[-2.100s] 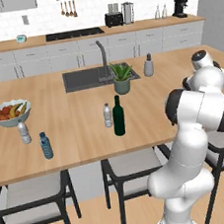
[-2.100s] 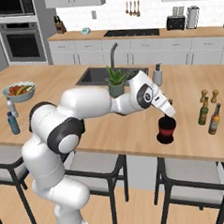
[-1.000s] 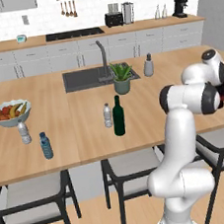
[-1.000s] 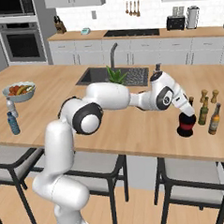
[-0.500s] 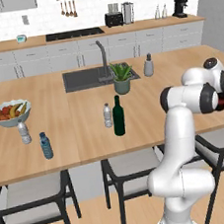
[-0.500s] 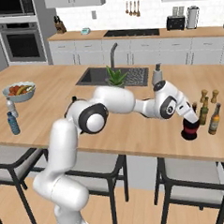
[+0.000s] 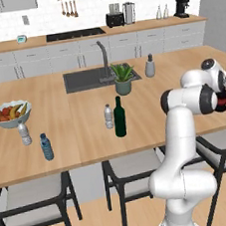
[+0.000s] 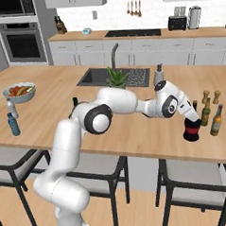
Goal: Move the plastic bottles in the middle to the plastics group, and the glass bottles in the middle to the glass group.
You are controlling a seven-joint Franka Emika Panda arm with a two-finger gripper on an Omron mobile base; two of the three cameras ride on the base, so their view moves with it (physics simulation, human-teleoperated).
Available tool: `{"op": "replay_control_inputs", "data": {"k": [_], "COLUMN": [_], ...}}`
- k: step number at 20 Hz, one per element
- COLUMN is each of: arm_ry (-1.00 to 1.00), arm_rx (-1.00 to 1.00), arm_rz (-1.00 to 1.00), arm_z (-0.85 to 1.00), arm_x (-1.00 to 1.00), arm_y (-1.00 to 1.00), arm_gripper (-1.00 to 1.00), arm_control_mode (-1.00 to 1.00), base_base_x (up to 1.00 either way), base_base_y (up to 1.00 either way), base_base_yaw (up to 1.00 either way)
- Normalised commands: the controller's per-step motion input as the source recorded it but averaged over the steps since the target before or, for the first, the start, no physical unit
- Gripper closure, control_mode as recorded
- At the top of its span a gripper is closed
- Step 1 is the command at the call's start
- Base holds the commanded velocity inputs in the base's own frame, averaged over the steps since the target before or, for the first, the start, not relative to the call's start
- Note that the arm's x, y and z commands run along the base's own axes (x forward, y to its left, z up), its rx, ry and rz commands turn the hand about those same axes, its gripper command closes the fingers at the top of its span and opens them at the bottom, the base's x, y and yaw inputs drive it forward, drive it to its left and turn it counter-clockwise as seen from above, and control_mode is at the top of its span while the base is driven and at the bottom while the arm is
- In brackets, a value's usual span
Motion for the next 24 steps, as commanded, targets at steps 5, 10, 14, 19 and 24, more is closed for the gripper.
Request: {"op": "replay_control_inputs", "data": {"k": [5, 10, 14, 19, 24], "arm_ry": [0.00, 0.00, 0.01, 0.00, 0.00], "arm_rx": [0.00, 0.00, -0.04, -0.05, -0.15], "arm_rz": [0.00, 0.00, 0.00, 0.01, 0.02], "arm_z": [-0.36, -0.22, -0.04, 0.13, 0.30], "arm_x": [0.11, 0.00, -0.08, 0.00, -0.08], "arm_y": [-0.01, -0.03, 0.06, 0.12, 0.39], "arm_gripper": [-1.00, -1.00, -1.00, -1.00, -1.00], "arm_control_mode": [-1.00, -1.00, -1.00, -1.00, -1.00], "base_base_x": [0.00, 0.00, 0.00, 0.00, 0.00], "base_base_y": [0.00, 0.00, 0.00, 0.00, 0.00], "base_base_yaw": [0.00, 0.00, 0.00, 0.00, 0.00]}}
